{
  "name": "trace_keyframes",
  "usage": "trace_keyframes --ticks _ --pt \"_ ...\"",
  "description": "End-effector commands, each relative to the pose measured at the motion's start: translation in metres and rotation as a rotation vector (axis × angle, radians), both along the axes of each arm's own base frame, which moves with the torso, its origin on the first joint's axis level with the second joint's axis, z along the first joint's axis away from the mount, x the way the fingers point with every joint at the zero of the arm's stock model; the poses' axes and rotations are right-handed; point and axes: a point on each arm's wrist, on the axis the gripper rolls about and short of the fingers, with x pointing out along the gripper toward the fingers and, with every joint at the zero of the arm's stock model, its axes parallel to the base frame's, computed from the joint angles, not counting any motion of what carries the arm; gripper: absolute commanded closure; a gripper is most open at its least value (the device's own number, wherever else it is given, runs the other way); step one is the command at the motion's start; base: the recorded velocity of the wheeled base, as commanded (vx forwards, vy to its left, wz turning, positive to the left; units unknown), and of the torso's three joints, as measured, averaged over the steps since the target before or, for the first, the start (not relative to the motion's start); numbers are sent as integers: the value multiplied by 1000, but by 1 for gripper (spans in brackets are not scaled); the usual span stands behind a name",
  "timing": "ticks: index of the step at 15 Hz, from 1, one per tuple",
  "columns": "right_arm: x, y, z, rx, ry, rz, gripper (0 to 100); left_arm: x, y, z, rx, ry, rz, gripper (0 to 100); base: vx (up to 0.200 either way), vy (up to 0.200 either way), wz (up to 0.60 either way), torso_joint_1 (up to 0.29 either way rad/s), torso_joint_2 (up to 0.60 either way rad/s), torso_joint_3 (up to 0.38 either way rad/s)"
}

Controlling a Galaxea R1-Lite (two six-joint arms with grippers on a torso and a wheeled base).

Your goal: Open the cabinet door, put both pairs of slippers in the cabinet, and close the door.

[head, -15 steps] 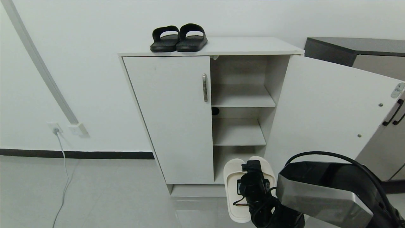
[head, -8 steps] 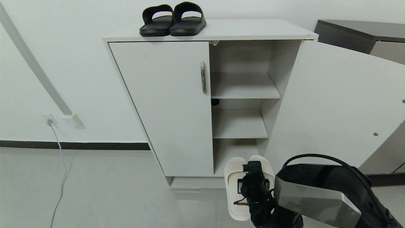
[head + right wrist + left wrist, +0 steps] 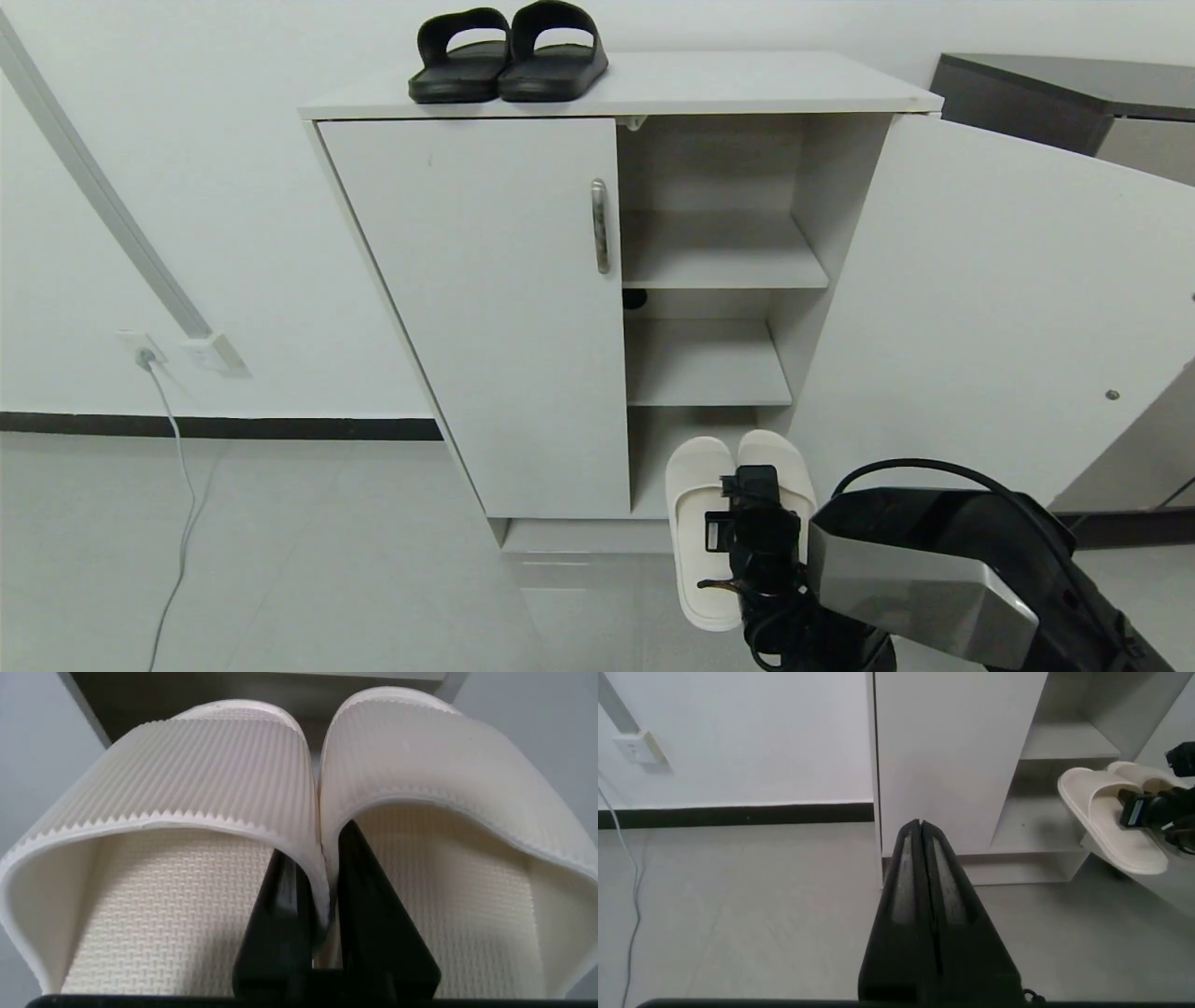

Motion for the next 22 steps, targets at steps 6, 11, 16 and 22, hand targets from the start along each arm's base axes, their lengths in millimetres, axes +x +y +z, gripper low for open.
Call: trace_keyframes --ticks 6,11,16,22 --pt "2 1 23 35 -42 0 100 0 0 0 0 1 0 100 67 0 0 1 0 0" --pt "2 1 26 35 -49 3 100 0 0 0 -2 1 0 100 200 0 0 1 2 4" --pt "-1 3 23 0 -34 51 100 0 0 0 -2 1 0 100 200 0 0 2 1 2" --pt "20 5 31 -24 13 142 100 0 0 0 -5 1 1 100 0 0 0 0 0 0"
